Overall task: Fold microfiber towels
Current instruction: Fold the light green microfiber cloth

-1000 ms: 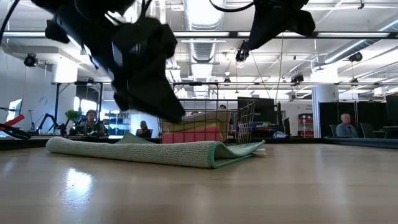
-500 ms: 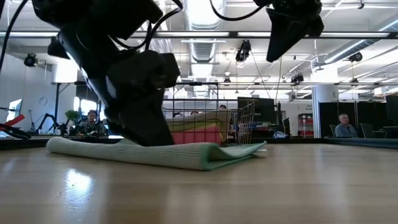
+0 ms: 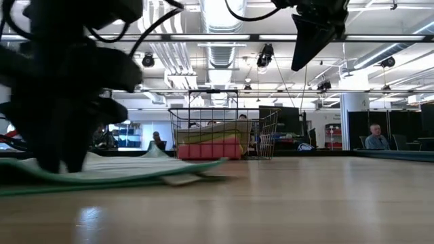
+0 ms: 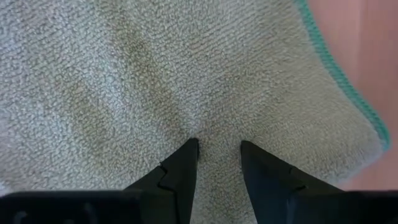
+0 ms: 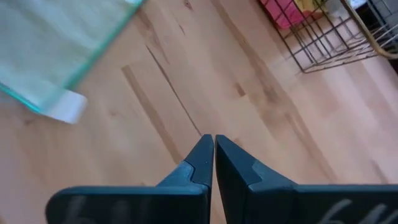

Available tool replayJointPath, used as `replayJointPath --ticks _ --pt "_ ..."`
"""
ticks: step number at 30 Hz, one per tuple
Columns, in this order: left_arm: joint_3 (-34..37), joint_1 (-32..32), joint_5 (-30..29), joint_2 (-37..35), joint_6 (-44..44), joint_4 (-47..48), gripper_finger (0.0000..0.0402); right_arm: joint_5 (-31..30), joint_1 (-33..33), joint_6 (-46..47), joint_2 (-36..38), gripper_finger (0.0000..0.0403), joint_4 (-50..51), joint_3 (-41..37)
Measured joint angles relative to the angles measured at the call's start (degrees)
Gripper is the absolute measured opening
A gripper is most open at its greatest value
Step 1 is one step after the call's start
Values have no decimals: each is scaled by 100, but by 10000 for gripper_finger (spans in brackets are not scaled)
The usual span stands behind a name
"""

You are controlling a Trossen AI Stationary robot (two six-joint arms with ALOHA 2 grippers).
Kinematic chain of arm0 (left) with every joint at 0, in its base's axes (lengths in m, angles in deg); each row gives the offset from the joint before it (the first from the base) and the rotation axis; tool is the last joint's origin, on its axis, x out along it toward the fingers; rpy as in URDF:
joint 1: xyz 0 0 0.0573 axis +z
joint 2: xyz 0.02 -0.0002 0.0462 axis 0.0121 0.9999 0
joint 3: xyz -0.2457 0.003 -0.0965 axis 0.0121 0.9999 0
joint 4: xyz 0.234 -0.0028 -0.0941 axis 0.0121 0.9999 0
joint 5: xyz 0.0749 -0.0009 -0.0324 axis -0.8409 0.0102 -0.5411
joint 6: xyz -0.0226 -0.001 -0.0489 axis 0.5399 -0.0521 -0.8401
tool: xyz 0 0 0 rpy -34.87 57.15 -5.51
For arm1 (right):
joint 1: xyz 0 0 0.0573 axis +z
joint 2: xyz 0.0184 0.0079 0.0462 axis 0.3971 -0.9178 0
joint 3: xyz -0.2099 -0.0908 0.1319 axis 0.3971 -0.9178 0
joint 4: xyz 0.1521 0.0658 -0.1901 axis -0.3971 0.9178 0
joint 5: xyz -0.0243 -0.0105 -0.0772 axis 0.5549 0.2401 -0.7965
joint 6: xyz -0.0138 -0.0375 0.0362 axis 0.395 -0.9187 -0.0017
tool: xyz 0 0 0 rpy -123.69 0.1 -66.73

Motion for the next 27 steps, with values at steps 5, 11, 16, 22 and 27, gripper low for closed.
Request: replayJointPath --ticks 5,11,16,22,27 --pt "-1 -134 17 -3 749 940 113 0 -43 -295 0 9 0 -42" --pt "-265 -186 64 21 1301 2117 113 0 -94 -524 0 9 -15 -127" --pt "-924 -209 -77 -38 716 3151 113 6 -96 -877 -2 9 -70 -144" --pt "-1565 -450 -232 -451 14 3409 113 7 -134 -1195 -3 9 -282 -103" --pt "-1721 -912 -646 -892 -837 3484 113 54 -144 -1506 -2 9 -742 -102"
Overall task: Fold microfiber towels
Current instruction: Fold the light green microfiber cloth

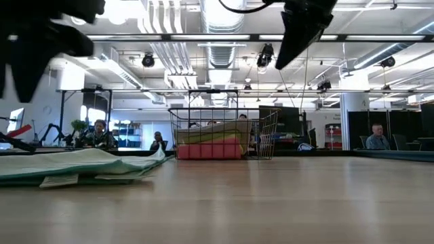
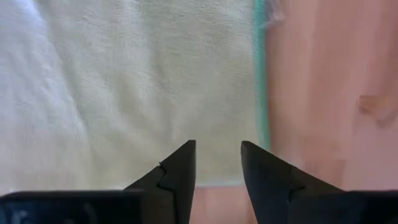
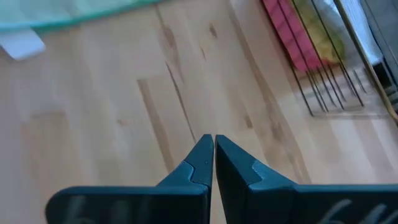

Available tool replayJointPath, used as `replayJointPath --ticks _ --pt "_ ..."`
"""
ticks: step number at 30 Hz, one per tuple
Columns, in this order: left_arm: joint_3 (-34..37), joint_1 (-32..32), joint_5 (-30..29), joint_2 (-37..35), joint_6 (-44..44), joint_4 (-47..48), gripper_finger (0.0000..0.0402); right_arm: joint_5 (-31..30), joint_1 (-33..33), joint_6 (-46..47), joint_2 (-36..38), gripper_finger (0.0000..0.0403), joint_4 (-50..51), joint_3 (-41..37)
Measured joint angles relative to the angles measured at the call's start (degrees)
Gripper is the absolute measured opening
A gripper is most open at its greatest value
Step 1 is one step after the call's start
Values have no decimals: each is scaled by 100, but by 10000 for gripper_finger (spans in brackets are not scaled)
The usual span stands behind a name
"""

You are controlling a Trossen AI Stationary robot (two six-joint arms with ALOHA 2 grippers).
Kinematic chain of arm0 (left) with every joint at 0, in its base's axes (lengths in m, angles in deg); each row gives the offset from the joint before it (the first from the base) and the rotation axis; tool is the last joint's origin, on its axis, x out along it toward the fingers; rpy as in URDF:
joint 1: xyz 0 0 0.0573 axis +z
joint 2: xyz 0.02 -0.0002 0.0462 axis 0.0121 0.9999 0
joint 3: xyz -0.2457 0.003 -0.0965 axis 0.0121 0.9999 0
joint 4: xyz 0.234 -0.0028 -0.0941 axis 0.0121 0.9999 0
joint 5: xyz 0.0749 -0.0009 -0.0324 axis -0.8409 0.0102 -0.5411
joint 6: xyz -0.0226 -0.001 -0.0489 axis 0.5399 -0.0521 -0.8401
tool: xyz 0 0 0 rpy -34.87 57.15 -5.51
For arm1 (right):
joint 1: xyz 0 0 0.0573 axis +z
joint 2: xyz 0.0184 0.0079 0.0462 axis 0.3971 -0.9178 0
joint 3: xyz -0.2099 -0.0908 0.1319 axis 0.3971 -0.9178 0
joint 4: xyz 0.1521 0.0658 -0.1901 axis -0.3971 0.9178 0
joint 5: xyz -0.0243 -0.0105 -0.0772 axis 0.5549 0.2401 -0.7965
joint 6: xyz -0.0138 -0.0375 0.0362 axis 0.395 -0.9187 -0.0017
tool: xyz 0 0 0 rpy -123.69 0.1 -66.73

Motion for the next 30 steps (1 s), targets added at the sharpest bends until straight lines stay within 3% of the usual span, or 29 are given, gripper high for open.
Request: replayJointPath --ticks 7,14,25,30 --pt "43 -1033 -415 -339 -1177 181 113 403 -30 -388 0 22 -913 2" --pt "64 -1938 -831 -302 -1805 212 113 971 -70 -1011 -6 76 -1841 0" --pt "526 -2554 -1395 -304 -3113 205 113 1260 -70 -1423 -671 161 -3125 42" --pt "759 -2590 -1712 -306 -3238 -38 113 1373 -70 -1608 -1091 184 -3435 136"
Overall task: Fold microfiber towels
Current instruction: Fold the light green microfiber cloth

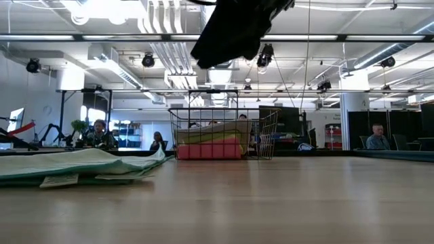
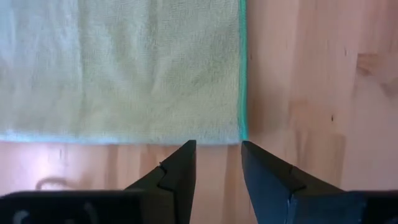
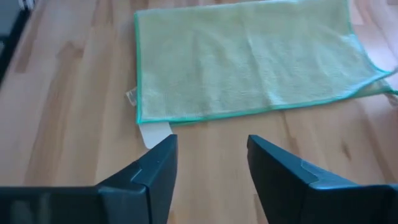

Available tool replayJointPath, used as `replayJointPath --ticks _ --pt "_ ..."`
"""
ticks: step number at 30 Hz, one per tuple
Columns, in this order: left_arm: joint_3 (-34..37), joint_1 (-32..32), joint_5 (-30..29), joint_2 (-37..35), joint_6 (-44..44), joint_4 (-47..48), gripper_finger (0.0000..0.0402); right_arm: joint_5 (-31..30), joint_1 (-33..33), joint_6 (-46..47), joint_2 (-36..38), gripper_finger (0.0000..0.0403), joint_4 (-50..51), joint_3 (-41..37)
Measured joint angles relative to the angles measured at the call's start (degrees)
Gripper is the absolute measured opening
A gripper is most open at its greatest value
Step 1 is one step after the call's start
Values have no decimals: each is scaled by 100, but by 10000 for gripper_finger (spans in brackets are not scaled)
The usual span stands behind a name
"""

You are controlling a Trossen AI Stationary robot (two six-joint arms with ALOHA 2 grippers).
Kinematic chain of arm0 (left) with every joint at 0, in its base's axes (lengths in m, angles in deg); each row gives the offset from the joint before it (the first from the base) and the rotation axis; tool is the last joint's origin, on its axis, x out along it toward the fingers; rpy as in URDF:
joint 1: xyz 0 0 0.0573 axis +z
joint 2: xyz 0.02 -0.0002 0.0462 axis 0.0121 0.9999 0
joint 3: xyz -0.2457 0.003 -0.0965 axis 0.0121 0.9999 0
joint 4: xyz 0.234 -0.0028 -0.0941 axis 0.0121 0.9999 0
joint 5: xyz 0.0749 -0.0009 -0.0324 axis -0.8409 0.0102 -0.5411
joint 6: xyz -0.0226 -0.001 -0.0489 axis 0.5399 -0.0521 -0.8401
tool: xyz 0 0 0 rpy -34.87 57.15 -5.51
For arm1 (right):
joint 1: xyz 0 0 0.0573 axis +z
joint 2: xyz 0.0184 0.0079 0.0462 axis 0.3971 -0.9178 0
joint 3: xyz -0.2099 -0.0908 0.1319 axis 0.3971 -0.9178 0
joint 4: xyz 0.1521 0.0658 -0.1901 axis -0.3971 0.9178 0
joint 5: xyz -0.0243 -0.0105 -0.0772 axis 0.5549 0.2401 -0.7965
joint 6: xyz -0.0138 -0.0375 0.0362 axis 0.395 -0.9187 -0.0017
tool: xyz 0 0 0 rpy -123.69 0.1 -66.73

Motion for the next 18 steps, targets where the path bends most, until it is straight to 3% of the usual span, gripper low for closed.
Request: replayJointPath --ticks 7,12,18 --pt "541 -8 -194 0 29 -916 113 168 2 -393 -622 184 -101 350" --pt "913 -8 -242 0 32 -1324 113 534 0 -744 -1113 180 -102 949" --pt "1247 -12 -216 0 245 -2121 113 558 0 -901 -1742 179 303 1793"
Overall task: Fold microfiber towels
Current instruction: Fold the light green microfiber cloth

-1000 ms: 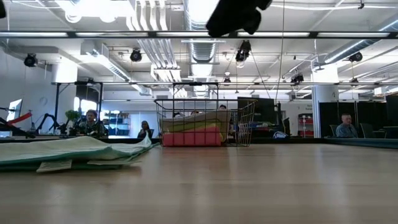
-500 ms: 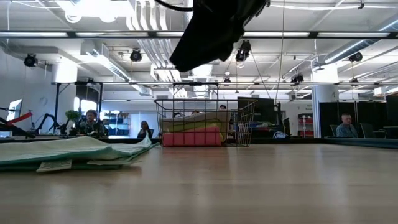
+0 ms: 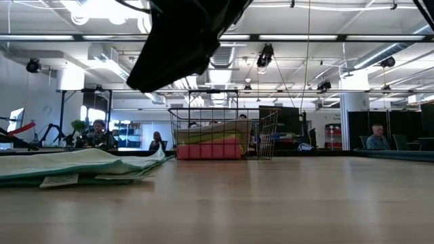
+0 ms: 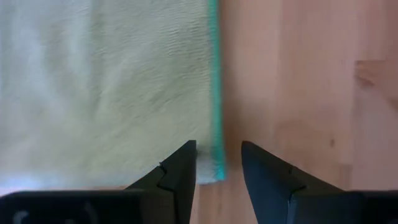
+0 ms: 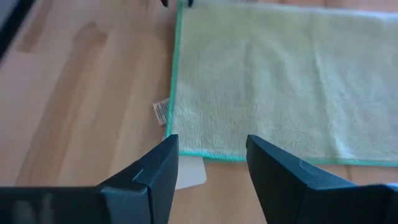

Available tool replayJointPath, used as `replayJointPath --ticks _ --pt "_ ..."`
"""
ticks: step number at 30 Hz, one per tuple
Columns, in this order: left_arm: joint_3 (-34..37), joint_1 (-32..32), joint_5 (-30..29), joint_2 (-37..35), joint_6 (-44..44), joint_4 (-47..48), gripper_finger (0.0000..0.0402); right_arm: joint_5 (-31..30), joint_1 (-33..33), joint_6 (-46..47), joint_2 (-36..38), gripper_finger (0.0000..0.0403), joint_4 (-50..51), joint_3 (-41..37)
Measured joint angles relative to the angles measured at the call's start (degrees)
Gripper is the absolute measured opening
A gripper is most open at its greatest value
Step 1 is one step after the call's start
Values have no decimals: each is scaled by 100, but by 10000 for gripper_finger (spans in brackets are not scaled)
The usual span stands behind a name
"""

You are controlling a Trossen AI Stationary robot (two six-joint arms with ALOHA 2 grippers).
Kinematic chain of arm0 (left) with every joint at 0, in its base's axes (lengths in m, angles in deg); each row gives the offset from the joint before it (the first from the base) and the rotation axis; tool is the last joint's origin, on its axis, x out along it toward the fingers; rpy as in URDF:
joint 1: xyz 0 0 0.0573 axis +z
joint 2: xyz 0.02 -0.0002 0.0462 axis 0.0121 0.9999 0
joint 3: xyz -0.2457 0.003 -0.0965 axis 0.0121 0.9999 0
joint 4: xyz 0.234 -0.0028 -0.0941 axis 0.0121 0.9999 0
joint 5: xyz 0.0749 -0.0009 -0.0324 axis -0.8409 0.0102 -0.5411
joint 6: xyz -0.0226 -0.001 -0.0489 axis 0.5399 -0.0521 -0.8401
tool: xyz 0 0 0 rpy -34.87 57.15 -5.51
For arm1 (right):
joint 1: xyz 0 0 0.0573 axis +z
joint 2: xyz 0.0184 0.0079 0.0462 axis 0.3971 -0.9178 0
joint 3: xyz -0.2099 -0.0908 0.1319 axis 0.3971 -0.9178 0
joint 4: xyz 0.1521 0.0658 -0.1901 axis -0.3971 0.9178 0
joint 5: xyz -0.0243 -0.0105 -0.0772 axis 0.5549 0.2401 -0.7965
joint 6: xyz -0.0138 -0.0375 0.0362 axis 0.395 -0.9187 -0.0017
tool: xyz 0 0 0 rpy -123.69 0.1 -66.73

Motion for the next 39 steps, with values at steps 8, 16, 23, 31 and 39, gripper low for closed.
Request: replayJointPath --ticks 8,16,23,31,39 --pt "332 11 -22 0 190 -243 113 0 -2 -122 -742 170 819 1053" --pt "529 13 2 0 194 -537 113 552 -113 -333 -1190 168 1167 1776" --pt "558 13 58 0 363 -1256 113 780 -199 -95 -1263 168 1168 1797" --pt "550 13 87 31 212 -1257 113 791 -200 -79 -1262 168 1182 1812" --pt "555 11 78 555 58 -1266 113 786 -201 -127 -1261 168 1187 1803"
